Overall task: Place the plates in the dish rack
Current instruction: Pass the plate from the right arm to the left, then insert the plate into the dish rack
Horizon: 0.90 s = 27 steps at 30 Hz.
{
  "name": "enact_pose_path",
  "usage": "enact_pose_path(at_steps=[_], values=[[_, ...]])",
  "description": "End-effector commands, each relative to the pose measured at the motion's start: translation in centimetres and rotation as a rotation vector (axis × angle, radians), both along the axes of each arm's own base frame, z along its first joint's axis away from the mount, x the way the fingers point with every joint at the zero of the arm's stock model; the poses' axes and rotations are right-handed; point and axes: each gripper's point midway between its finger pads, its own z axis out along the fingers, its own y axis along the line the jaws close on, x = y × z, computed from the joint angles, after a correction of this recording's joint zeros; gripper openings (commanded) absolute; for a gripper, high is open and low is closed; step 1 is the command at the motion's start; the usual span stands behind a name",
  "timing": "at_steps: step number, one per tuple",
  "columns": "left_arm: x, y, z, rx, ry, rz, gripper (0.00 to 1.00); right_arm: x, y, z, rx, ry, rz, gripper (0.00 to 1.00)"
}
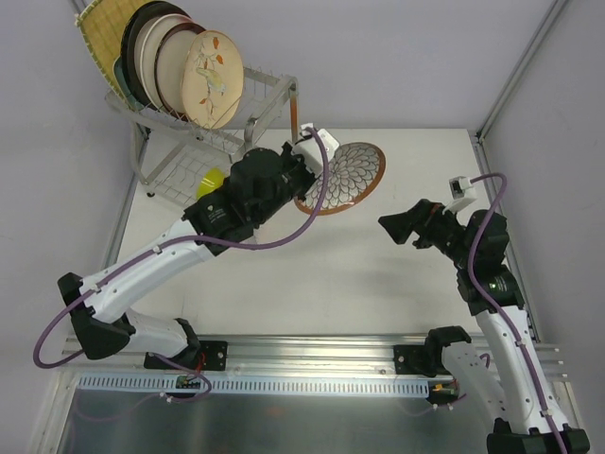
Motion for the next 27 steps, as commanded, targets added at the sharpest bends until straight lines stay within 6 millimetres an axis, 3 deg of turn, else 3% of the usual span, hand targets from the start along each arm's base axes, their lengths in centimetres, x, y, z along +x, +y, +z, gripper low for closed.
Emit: enact_pose_path(at_steps=[1, 5, 10, 14, 20, 27], values=[[1.4, 2.6, 14.1, -0.251, -0.283, 0.075, 0.0, -0.1, -0.6, -0.5, -0.039, -0.002, -0.021, 1.0], [2.8, 5.1, 19.4, -0.297, -0.378, 0.156, 0.0, -0.4, -0.9, -0.7, -0.056, -0.021, -0.026, 1.0], [3.9, 7.5, 22.7, -0.316, -0.45, 0.221, 0.0, -0.6, -0.8, -0.8, -0.089, -0.039, 0.0, 1.0], [3.9, 10.7, 25.9, -0.31, -0.536, 0.299, 0.0, -0.4, -0.6, -1.5, -0.093, -0.019, 0.014, 0.99], [4.4, 15.6, 27.9, -0.293, -0.597, 0.454, 0.0, 0.1, -0.5, -1.8, -0.093, 0.004, 0.021, 1.0], [5.4, 19.8, 28.1, -0.266, -0.615, 0.605, 0.0, 0.5, -0.5, -1.8, -0.108, 0.018, 0.022, 1.0]])
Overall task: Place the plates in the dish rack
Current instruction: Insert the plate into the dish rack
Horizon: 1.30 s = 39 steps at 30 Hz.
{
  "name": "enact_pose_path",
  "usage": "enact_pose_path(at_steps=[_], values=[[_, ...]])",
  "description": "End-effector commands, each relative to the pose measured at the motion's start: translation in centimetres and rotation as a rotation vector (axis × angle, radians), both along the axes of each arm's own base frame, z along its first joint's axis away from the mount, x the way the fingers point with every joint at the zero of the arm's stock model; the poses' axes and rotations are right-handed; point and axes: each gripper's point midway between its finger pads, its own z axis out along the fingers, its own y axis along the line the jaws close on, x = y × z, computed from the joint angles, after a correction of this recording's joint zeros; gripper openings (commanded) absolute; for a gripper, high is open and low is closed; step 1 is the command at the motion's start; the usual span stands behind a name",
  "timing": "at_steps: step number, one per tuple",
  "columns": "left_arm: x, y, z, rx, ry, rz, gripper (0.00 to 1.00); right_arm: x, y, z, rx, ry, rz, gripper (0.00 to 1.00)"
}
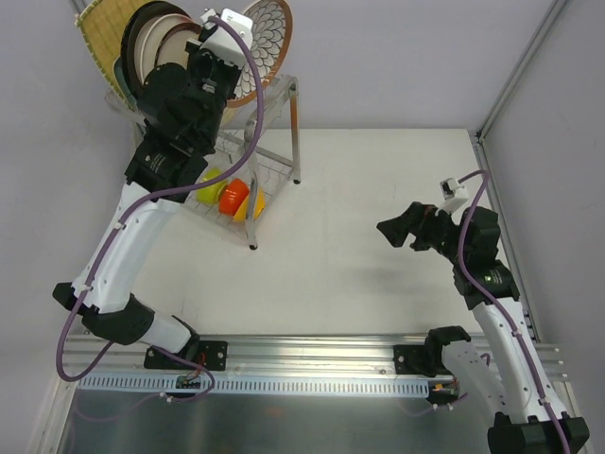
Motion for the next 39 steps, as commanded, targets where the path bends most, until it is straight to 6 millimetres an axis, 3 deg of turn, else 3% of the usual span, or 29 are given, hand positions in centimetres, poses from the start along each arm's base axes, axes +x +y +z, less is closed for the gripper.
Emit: enact_pose_path(at_steps=[1, 10, 27, 39], values=[[-3.1, 5.1, 7.9, -0.157, -0.241, 0.107, 0.0, 0.1, 0.2, 1.3, -0.007, -0.034, 0.02, 1.0], [-1.3, 6.8, 5.9, -0.137, -0.194, 0.208, 0.0, 0.4, 0.3, 1.2, -0.012, -0.009, 0.025, 1.0], [2.7, 6.2, 1.2, -0.009, -0.112, 0.172, 0.0, 0.5, 0.1, 1.2, -0.027, -0.011, 0.023, 1.0], [2.9, 6.0, -0.2, 0.051, -0.105, 0.082, 0.0, 0.7, 0.3, 1.2, -0.015, -0.005, 0.026, 1.0]])
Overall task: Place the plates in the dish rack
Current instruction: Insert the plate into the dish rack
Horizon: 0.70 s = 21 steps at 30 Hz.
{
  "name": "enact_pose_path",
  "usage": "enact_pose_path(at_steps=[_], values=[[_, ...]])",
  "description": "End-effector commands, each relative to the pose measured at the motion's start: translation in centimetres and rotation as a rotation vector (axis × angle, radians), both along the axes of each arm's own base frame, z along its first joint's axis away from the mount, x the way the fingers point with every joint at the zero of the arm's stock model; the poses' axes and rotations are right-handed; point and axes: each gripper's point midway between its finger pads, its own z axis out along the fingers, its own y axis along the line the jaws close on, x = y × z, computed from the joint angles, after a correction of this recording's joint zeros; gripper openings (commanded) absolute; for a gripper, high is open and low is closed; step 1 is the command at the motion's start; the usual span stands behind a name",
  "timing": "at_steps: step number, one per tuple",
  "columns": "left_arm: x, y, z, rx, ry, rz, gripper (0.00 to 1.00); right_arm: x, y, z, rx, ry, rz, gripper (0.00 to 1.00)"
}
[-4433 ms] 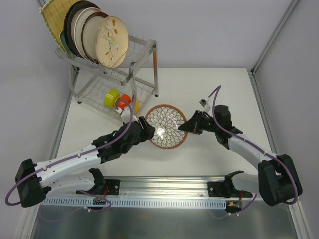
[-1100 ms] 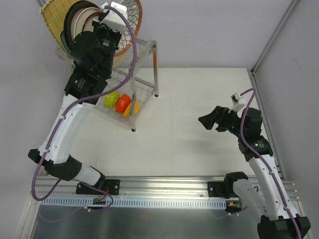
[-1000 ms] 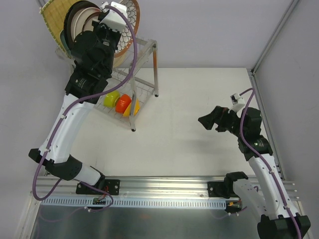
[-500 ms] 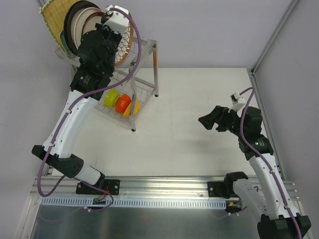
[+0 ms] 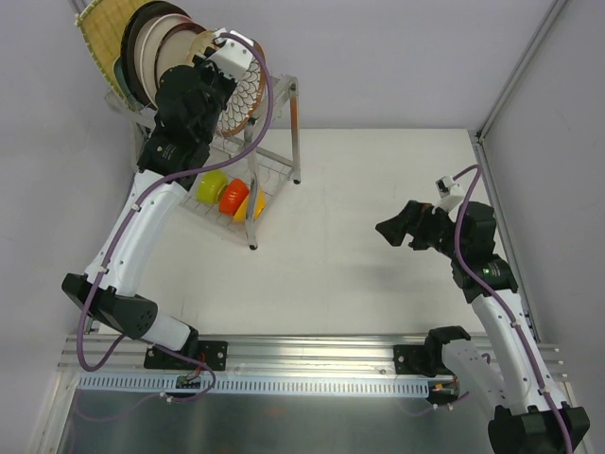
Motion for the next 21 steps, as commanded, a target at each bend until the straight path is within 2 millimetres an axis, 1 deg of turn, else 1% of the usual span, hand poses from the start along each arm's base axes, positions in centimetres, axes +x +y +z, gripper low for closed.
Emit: enact_pose_path(at_steps=[1, 9, 17, 21], values=[[-3.5, 1.8, 8.0, -0.081, -0.253, -0.023, 0.0, 0.4, 0.3, 2.3, 0.013, -0.067, 0.019, 1.0], [-2.6, 1.6, 6.8, -0.038, -0.231, -0.041, 0.0, 0.3, 0.3, 2.0, 0.01, -0.062, 0.017, 1.0], [-2.3, 1.8, 8.0, -0.03, -0.267, -0.041, 0.0, 0.4, 0.2, 2.2, 0.01, -0.065, 0.015, 1.0], [-2.1, 1.7, 7.7, -0.031, -0.259, -0.041, 0.0, 0.3, 0.2, 2.0, 0.006, -0.063, 0.013, 0.99]])
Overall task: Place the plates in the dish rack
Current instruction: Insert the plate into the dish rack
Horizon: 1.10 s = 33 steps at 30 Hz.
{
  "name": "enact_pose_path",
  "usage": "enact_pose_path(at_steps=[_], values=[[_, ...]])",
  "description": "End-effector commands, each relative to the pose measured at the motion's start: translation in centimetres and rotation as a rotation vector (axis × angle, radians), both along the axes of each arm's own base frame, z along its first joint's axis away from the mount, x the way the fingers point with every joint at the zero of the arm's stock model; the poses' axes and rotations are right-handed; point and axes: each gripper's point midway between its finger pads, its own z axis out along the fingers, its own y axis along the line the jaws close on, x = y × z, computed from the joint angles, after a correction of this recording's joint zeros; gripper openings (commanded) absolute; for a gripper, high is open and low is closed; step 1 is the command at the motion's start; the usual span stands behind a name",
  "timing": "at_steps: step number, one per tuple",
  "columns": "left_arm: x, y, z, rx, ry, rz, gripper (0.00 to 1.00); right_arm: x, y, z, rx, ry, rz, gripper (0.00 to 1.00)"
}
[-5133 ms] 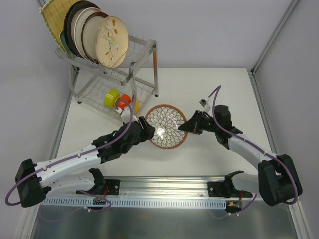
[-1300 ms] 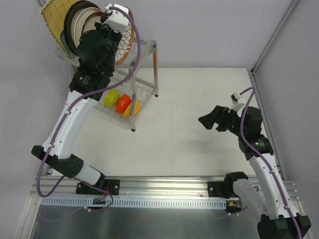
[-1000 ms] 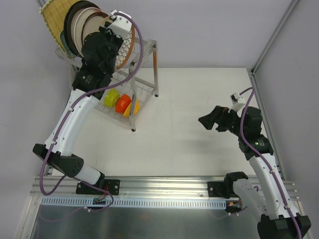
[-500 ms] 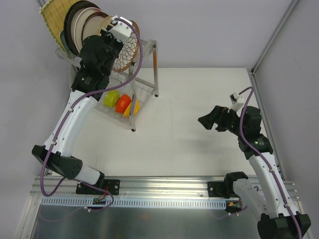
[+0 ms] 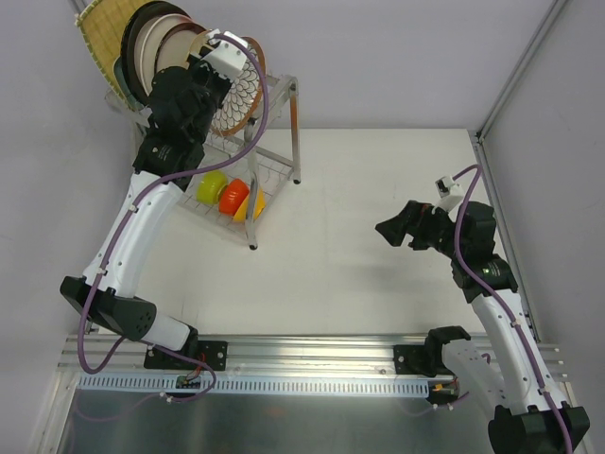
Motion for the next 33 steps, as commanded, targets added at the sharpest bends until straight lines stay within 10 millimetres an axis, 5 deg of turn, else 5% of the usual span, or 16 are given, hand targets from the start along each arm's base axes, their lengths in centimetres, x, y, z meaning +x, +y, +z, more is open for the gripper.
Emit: enact_pose_path(at_steps=[1, 13, 33], values=[[-2.2, 1.1, 6.9, -0.043, -0.218, -0.004, 0.0, 0.3, 0.1, 2.0, 0.003, -0.067, 0.008, 0.99], [-2.4, 0.8, 3.9, -0.091, -0.152, -0.024, 0.07, 0.5, 0.2, 1.9, 0.013, -0.061, 0.012, 1.0], [-2.4, 0.2, 3.6, -0.104, -0.146, -0.059, 0.45, 0.3, 0.2, 2.0, 0.02, -0.056, 0.009, 1.0]])
